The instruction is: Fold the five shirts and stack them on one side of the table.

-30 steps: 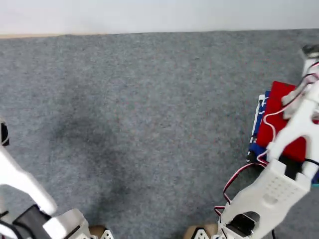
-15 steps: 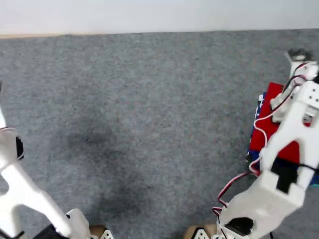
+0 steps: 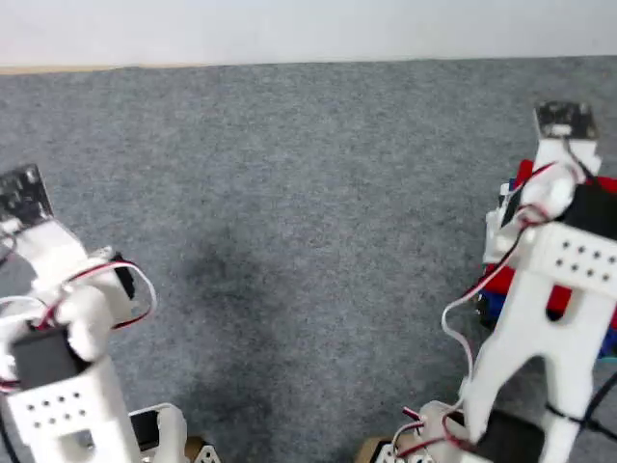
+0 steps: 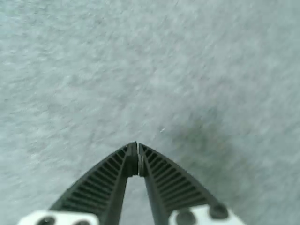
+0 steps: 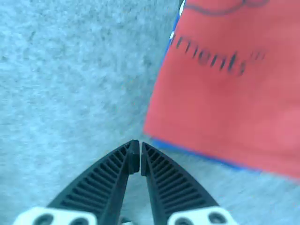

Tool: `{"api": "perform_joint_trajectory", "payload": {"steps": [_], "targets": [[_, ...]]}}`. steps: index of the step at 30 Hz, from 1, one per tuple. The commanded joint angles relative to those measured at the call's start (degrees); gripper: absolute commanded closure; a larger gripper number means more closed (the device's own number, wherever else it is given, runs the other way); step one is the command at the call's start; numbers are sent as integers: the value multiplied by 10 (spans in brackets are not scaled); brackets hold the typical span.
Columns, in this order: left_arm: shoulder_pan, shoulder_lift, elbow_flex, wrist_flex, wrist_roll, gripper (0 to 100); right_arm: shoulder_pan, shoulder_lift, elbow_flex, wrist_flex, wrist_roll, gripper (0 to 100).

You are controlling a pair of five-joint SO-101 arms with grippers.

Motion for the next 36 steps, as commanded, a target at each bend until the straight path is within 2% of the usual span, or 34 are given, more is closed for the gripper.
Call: {"api": "perform_joint_trajectory", "payload": {"steps": [1, 7, 12, 16, 20, 24, 29, 33, 36], "targets": [[28, -68, 114, -120, 40, 994, -5, -76, 99, -66, -70, 990], [43, -177, 307, -256, 38, 994, -6, -177, 297, -211, -109, 990], [45, -273, 439, -322, 38, 994, -6, -277, 447, -331, -111, 990], [52, -351, 509, -319, 37, 994, -6, -360, 578, -420, -109, 990], [87, -426, 553, -280, 22, 994, -31, -440, 687, -463, -106, 990], [122, -459, 571, -252, 0, 994, -88, -525, 761, -466, -110, 990], [129, -453, 581, -250, -29, 994, -159, -641, 862, -466, -110, 990], [129, -450, 581, -229, -60, 994, -186, -749, 948, -462, -110, 990], [129, -452, 581, -200, -66, 994, -202, -815, 949, -414, -125, 990]]}}
